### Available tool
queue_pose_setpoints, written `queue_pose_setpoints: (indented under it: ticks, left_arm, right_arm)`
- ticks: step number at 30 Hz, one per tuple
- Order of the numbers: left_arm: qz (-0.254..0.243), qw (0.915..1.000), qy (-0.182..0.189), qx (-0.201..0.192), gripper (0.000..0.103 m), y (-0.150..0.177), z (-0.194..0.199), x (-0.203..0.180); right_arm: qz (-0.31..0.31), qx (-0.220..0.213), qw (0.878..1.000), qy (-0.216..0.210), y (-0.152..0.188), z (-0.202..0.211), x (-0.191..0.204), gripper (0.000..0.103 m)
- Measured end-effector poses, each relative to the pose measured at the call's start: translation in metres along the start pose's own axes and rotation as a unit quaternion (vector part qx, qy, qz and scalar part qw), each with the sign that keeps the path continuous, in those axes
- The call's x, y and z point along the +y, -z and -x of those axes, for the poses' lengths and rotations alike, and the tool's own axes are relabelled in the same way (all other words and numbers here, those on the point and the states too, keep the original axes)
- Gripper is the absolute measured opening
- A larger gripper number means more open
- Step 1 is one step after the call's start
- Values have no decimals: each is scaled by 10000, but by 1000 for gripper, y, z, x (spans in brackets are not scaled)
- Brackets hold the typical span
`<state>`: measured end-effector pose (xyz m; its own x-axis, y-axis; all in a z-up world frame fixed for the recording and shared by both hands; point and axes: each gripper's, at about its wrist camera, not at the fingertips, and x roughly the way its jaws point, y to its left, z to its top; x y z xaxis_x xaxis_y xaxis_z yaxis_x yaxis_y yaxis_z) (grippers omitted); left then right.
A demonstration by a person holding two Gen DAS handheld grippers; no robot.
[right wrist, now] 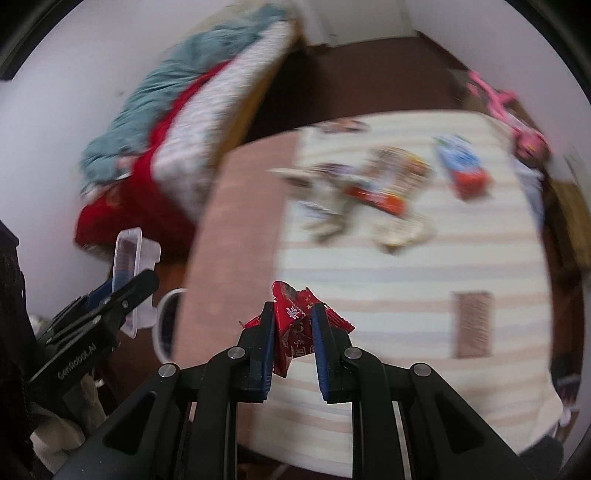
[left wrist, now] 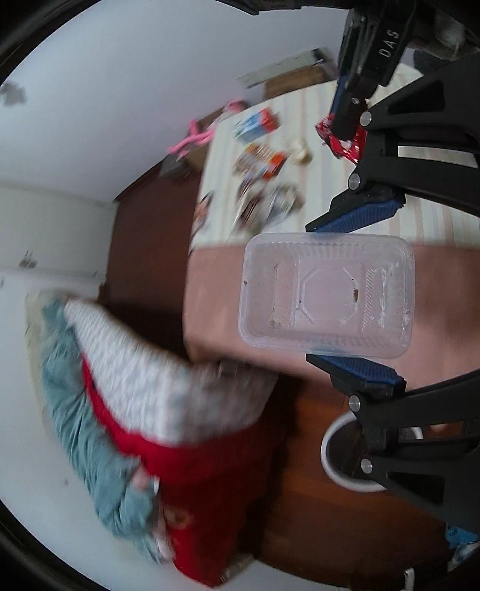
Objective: Collect trash
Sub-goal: 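Carry the wrapper and tray to the bin and release both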
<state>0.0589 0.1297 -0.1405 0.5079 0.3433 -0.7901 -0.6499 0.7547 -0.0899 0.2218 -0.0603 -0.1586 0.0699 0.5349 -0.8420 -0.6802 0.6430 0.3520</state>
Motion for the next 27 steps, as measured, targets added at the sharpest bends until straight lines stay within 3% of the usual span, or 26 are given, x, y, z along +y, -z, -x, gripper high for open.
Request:
queue_pose_setpoints:
  ticks: [7,13,19,24,27]
  left_arm:
    - [629,9962,-578,-166,58,3,22,114]
    - [1407,9858,-872,267,58,35,-4,215]
    - [2409,9628,-542,1100,58,83,-66,309]
    - [3033,9392,-168,1601,58,113,-111,354]
    - [3205,9292,-197,1833,58,124,-127,365]
  right_arm:
    - [841,289,9935,-707,-9,-45,142,19]
    - [1415,857,9818,-931,3,-129,246,19]
    - [1708,1642,9687,-745,32,-238,306,19]
    - [1699,2150,9601,-554,49,-312,323,19]
    - [1776,2313,9555,-454,54,-343,332,19]
